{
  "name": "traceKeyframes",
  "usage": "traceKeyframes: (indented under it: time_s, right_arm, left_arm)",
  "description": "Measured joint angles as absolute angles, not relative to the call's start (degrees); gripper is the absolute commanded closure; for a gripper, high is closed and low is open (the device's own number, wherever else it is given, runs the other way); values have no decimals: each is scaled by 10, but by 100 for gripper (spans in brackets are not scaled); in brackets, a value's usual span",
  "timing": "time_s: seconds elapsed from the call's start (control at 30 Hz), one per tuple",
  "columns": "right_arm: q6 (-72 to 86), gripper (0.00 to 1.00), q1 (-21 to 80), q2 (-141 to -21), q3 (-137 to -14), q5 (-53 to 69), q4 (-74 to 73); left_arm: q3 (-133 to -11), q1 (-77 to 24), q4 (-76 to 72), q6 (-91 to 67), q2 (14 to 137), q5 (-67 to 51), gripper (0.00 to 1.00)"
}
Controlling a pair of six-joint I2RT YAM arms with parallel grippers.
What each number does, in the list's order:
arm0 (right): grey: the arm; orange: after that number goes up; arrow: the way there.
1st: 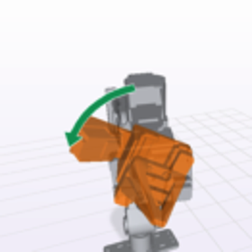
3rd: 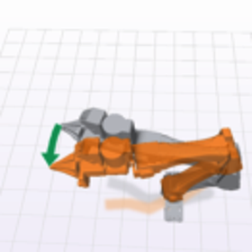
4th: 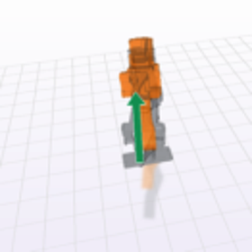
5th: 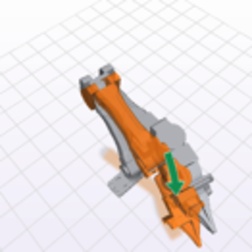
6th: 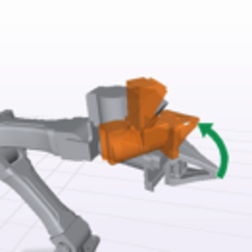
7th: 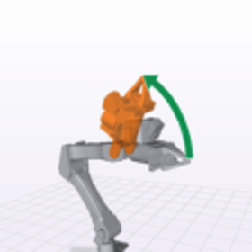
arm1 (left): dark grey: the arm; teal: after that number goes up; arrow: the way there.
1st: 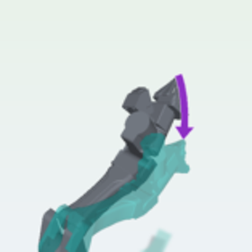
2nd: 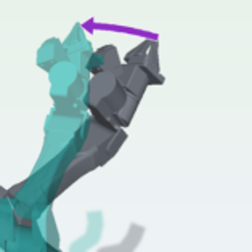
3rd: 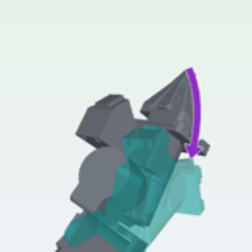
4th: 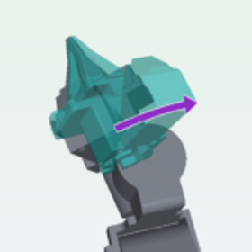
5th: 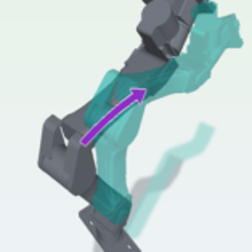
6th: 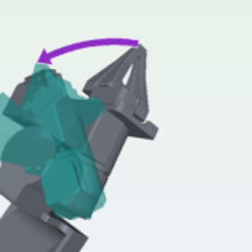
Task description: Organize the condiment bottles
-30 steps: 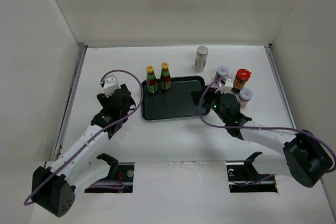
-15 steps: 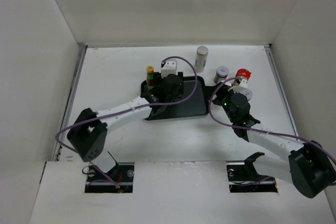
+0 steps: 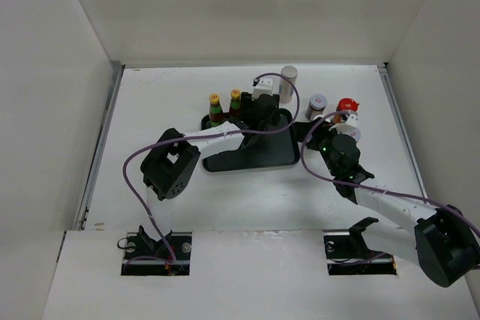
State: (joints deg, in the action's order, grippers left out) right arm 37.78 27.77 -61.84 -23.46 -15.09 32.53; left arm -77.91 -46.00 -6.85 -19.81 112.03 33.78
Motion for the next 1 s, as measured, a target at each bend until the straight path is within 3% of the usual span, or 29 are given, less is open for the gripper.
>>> traceKeyframes:
  time_s: [0.27,0.47,0.6,0.83,1.0]
  right_arm:
    - [378,24,278,-620,-235,-151,326]
    - [377,22,278,-622,-235,-151,326]
    - [376,21,278,-628,-235,-151,325]
    - [371,25,288,-621,-235,-150,325]
    - [359,38,312,-599,-235,-150,325]
  left_arm:
    - [-804,-443,-82,-183,1145,337,58]
    - [-806,-444,-88,-176,1148,343,27]
    - [-807,-446,-114,-170,1148,352,15]
    - [-807,-455,-146,-158,1134,357,8]
    - [-807,-467,-153,-149,1091,357,8]
